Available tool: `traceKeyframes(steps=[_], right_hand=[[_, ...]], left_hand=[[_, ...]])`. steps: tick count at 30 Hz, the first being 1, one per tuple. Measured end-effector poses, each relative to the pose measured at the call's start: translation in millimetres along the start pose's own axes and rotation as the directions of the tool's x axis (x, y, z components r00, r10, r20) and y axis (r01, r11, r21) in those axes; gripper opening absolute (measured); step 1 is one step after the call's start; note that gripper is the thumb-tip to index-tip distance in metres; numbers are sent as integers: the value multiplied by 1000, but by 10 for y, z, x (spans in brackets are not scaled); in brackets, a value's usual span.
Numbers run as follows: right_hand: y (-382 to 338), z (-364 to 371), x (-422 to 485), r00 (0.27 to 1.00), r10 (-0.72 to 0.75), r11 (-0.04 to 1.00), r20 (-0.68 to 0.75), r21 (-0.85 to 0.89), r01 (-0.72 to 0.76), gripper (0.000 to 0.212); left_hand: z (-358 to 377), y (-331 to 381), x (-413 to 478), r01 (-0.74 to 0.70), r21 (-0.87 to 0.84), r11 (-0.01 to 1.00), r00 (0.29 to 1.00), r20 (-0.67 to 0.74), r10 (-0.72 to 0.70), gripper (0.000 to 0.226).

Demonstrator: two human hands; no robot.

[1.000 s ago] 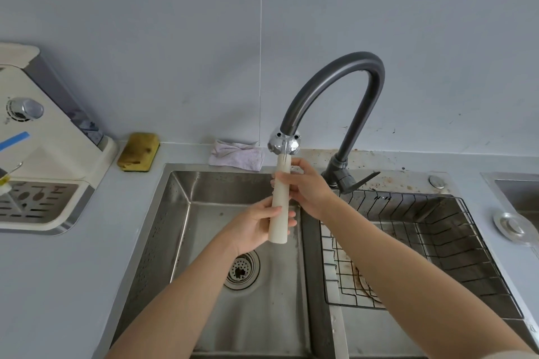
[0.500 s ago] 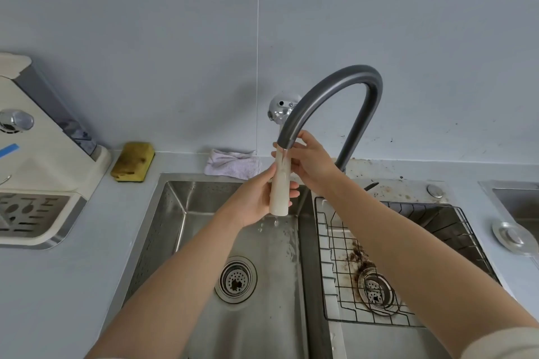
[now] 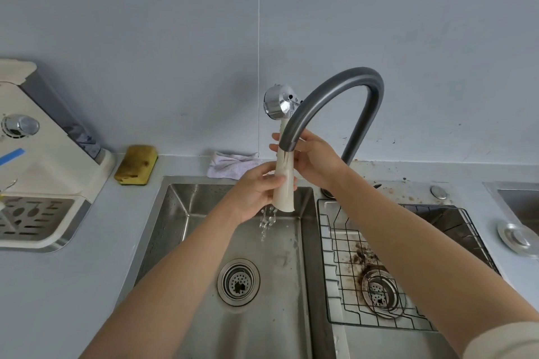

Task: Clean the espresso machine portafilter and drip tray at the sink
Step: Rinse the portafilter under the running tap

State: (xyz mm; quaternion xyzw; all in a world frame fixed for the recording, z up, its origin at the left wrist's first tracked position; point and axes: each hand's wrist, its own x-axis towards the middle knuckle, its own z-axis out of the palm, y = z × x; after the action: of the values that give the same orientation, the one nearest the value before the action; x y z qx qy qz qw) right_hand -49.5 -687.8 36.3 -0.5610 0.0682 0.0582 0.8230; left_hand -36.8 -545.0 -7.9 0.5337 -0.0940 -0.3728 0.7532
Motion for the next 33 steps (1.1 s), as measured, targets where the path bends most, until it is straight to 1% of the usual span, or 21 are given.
traceKeyframes(steps=[2,5,8,12,14,16,18,23,29,33], right_hand=[[11,12,-16,1000,27,999,2,30,-27,26],[67,30,-30,997,70,996,-26,65,-68,23],[152,38,-17,990,112,990,-81,95,-104,19],[259,76,-19,975,186,976,-121,140,-168,22],[324,94,-37,967,226,965,-118,160,-206,26],[404,100,-57,960,254,956,-117,178,-232,25],[477,108,-89,954,280,945,-108,205,-254,21],[643,112,-169,942,319,932,-105,215,-292,23],[770,73,-313,940,330,917,-85,265,-298,28],[883,51,-425,937,343,904,-64,295,-310,28]], left_hand=[[39,-3,-31,-8,111,994,997,-77,17,22],[75,-34,-78,16,215,976,980,-199,28,26],[112,-78,-111,63,284,957,959,-283,21,37],[171,-156,-139,123,326,937,937,-350,-1,40],[189,-216,-170,141,341,929,936,-352,-13,43],[194,-287,-210,157,344,926,937,-348,-30,44],[196,-357,-256,169,339,926,937,-348,-44,42],[193,-510,-343,186,299,936,939,-333,-80,35],[206,-688,-429,265,275,924,927,-335,-167,55],[246,-764,-511,281,241,929,937,-280,-210,44]])
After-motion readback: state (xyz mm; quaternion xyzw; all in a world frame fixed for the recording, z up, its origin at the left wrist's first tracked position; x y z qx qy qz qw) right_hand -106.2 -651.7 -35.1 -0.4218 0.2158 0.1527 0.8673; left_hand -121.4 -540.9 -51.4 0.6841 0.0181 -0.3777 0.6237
